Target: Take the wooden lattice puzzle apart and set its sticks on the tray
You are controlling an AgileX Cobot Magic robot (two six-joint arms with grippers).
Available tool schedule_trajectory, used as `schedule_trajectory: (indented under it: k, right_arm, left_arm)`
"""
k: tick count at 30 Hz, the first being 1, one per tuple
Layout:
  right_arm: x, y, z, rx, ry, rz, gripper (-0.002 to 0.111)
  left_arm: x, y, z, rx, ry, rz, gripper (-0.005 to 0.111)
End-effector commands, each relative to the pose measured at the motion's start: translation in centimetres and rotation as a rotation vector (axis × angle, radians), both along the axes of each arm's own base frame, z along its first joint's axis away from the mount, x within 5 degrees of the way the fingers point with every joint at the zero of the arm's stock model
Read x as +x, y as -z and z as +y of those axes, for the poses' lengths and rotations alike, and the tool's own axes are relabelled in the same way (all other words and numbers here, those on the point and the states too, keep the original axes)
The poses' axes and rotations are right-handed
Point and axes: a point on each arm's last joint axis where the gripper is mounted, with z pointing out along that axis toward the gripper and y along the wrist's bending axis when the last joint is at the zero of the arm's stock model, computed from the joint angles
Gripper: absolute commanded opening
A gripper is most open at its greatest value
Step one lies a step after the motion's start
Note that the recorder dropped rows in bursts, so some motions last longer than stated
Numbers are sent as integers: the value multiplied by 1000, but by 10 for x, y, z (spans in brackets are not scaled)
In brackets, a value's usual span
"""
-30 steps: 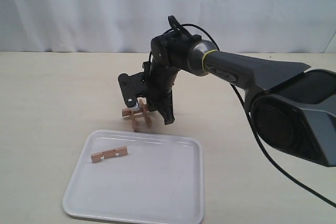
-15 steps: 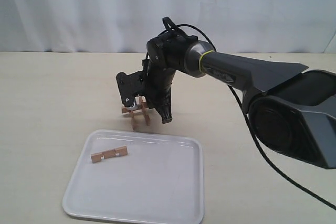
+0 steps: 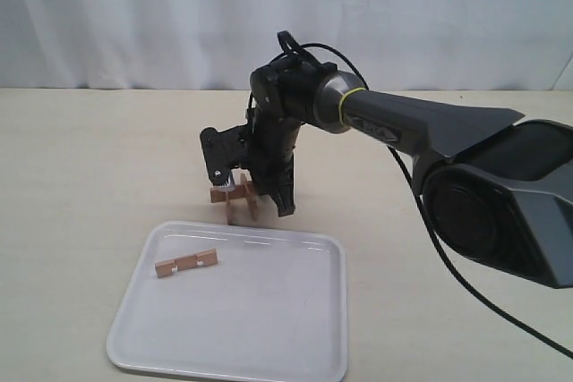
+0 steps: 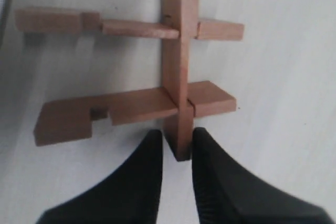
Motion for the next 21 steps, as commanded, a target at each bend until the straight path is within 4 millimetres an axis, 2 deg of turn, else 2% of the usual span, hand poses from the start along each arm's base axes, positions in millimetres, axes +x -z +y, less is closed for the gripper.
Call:
schedule_trajectory:
  k: [1,7,9,11,16,21]
  right_arm:
    - [-2,-2,0,2,7,12,34]
    - [-1,-2,1,12,8,5,33]
    - [-1,-2,1,8,-4,4,23]
    - [0,-3,1,6,-6,-4,6]
    - [-1,-3,0,-1,-4,-2,5]
    - [-1,-12,0,4,-3,-13,5]
  left_arm:
    - [0,0,0,-7,-4,-8,0]
    - [0,0,0,-7,-4,-8,0]
    - [0,0,0,-7,-4,-8,0]
    - [0,0,0,-7,-4,-8,0]
    - [0,0,0,-7,-4,-8,0]
    - [0,0,0,-7,-4,-8,0]
